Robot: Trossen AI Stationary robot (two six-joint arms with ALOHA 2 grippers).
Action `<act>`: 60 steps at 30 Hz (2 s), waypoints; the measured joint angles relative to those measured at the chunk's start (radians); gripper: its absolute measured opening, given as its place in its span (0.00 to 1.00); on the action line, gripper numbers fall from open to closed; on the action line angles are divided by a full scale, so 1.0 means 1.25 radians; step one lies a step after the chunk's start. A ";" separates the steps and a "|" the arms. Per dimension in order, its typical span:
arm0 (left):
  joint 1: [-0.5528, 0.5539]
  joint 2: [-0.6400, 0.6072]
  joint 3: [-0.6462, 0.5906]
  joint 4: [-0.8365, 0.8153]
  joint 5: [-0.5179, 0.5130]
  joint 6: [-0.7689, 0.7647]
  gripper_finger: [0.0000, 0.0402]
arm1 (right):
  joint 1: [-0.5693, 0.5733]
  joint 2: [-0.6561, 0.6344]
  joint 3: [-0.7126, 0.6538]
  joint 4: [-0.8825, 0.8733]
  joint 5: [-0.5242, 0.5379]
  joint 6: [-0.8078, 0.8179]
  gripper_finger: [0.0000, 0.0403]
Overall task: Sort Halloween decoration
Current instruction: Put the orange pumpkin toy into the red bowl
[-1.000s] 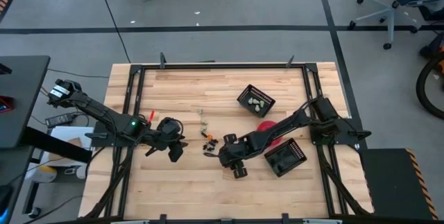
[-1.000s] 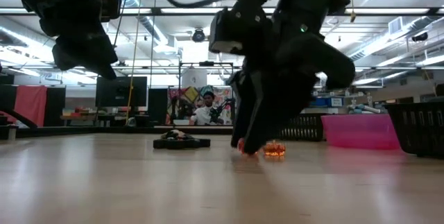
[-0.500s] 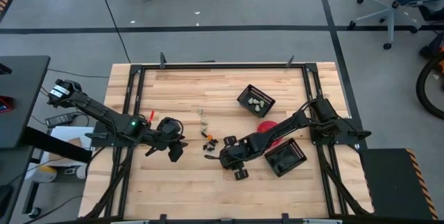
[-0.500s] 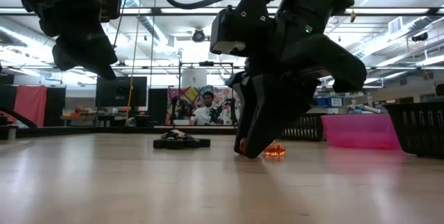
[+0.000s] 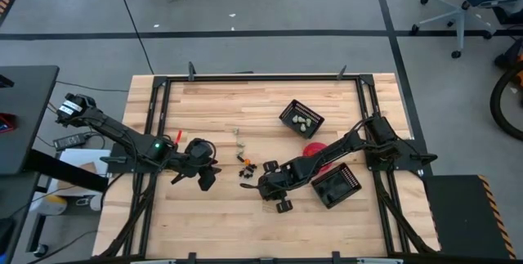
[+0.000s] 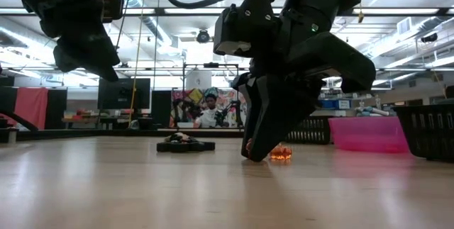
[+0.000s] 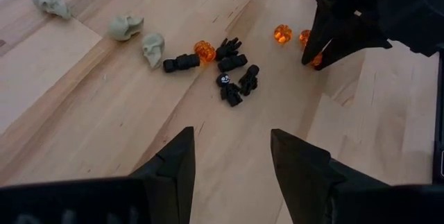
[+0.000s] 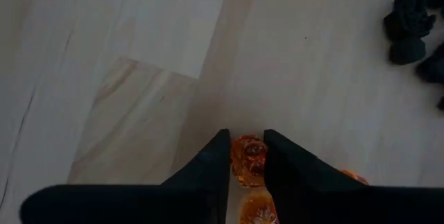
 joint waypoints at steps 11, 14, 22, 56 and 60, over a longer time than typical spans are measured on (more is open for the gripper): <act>0.000 0.000 0.000 0.000 0.000 0.000 0.40 | -0.003 -0.024 0.000 -0.038 0.018 0.000 0.21; 0.000 0.000 0.000 0.000 0.000 0.000 0.40 | -0.004 -0.045 0.000 -0.046 0.025 0.000 0.21; 0.000 0.000 0.000 0.000 0.000 0.000 0.40 | -0.004 -0.115 0.001 -0.182 0.064 0.009 0.21; 0.000 0.000 0.000 0.000 0.000 -0.001 0.40 | -0.179 -0.361 -0.296 -0.370 -0.070 0.199 0.31; 0.000 0.000 0.000 0.000 0.000 -0.001 0.40 | -0.181 -0.361 -0.296 -0.372 -0.082 0.193 0.37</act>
